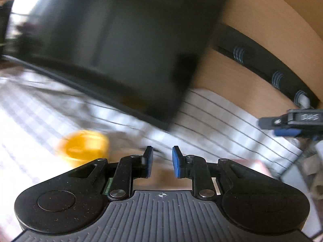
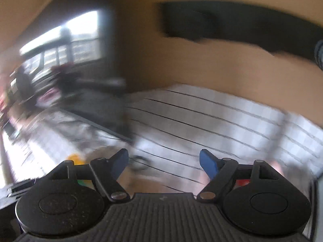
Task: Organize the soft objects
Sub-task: 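Grasp the yellow funnel on the table with the left tool, then lift the yellow funnel with the left tool while the right tool grasps the beige round case, then lift the beige round case with the right tool while the left tool holds the funnel, then carry the funnel and beige case over the pink box and open both tools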
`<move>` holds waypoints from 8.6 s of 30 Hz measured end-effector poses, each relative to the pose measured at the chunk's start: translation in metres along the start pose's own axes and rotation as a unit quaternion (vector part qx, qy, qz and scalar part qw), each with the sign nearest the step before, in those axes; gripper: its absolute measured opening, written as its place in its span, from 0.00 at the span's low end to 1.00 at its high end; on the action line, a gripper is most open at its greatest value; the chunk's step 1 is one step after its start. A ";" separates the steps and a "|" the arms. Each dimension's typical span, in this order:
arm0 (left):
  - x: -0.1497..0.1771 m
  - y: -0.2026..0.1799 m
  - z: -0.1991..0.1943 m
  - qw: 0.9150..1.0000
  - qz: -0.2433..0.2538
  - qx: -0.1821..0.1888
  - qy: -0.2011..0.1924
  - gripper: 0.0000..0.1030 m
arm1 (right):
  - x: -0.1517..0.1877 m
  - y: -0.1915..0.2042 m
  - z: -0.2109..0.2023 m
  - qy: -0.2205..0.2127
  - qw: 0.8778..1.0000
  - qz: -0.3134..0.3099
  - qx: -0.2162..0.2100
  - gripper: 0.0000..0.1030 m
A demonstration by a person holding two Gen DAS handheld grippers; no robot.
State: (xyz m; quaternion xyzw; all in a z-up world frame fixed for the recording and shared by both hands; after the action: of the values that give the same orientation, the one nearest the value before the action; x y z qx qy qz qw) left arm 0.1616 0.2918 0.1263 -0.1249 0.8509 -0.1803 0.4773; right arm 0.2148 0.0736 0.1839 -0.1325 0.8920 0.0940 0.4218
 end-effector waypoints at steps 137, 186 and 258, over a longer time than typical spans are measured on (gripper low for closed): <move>0.026 0.215 0.009 0.977 -0.209 -0.015 0.035 0.20 | 0.026 0.164 0.233 0.211 0.965 0.017 -0.154 0.82; -0.061 0.012 -0.068 0.998 0.003 0.040 -0.045 0.19 | -0.019 0.045 -0.019 0.037 0.993 -0.046 -0.102 0.38; 0.138 -0.238 0.093 0.953 0.166 0.127 0.217 0.29 | 0.149 -0.252 0.068 0.120 0.966 0.228 0.031 0.43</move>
State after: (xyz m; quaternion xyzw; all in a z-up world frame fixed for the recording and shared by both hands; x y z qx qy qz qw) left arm 0.1807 0.0066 0.0773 0.1222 0.9128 -0.2278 0.3161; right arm 0.2530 -0.1700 0.0118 0.0776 0.9452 0.1438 0.2827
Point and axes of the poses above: each gripper's, at about its wrist camera, not at the fingertips, and z roughly the way its jaws point, y to its left, x to its underside, the point moved 6 cm from there along z, roughly the way its jaws point, and after that the axes turned 4 degrees about -z, right-handed, at the moved point
